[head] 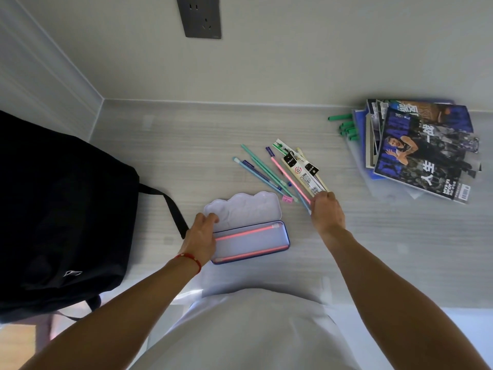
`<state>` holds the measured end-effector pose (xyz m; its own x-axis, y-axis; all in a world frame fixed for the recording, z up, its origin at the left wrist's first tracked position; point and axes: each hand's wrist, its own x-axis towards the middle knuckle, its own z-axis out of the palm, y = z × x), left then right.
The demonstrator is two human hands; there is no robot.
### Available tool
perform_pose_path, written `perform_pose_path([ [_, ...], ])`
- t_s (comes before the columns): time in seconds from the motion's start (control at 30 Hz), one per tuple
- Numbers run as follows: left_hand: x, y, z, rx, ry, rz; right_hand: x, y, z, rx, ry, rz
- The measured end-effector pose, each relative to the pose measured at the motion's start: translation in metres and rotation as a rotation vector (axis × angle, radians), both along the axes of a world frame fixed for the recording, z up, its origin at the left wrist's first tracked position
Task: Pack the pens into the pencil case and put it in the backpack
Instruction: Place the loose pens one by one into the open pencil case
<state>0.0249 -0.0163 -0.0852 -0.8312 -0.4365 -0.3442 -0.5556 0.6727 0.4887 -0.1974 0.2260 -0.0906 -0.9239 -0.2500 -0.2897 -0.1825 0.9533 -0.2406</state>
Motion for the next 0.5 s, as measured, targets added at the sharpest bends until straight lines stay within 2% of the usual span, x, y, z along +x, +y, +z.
perform_pose_path([
  [0.27, -0.046, -0.014, 0.001, -0.029, 0.003, 0.012, 0.004, 0.002, -0.002, 0.090, 0.023, 0.111],
  [0.4, -0.042, -0.020, 0.001, 0.002, 0.018, 0.000, 0.006, 0.007, 0.002, -0.043, 0.029, -0.042],
  [0.5, -0.032, -0.021, 0.005, -0.003, 0.104, -0.026, 0.019, 0.011, 0.008, -0.164, 0.128, 0.043],
])
